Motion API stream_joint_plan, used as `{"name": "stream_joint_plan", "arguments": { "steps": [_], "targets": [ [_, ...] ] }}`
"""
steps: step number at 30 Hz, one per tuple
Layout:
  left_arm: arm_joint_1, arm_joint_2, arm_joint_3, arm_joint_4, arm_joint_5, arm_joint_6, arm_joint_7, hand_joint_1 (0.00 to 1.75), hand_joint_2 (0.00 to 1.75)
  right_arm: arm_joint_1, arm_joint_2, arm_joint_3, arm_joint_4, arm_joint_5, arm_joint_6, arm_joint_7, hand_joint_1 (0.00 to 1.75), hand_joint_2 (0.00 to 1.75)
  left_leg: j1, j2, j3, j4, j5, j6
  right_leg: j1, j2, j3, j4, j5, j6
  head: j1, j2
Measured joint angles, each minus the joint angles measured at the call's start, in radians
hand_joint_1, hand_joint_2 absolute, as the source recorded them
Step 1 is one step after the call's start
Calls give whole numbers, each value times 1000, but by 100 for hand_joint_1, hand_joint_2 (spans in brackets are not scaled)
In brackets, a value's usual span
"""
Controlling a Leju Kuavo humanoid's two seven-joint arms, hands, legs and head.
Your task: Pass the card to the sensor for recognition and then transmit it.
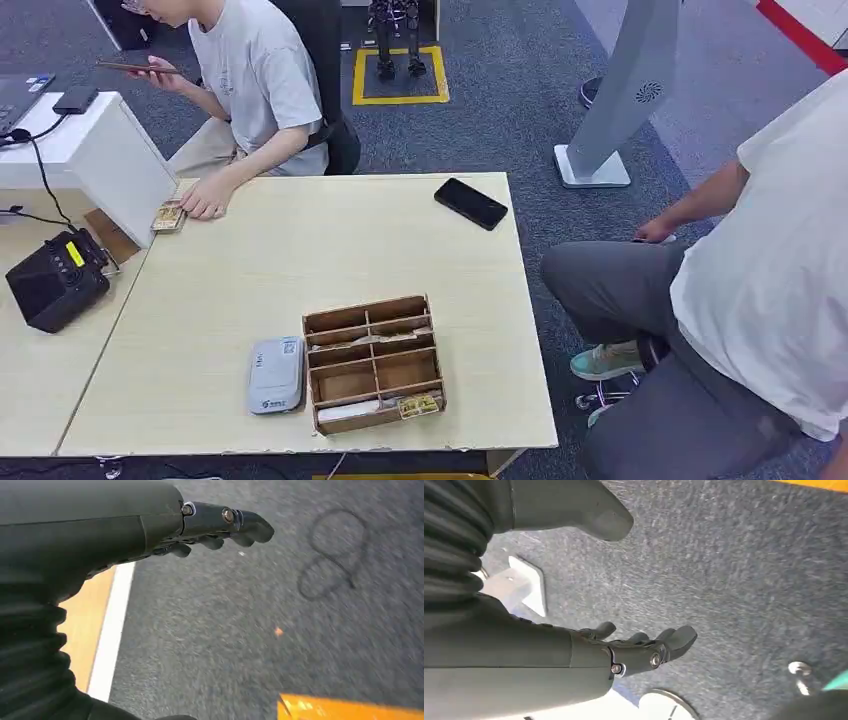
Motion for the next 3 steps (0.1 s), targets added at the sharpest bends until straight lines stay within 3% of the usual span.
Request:
{"name": "stream_joint_plan", "arguments": {
  "steps": [3],
  "targets": [
    [1,2,-49,45,41,7,2,0,175,-2,-8,37,9,-59,5,10,0,175,1,0,0,0,1,-1,1,0,0,0,0,0,-1,0]
  ]
}}
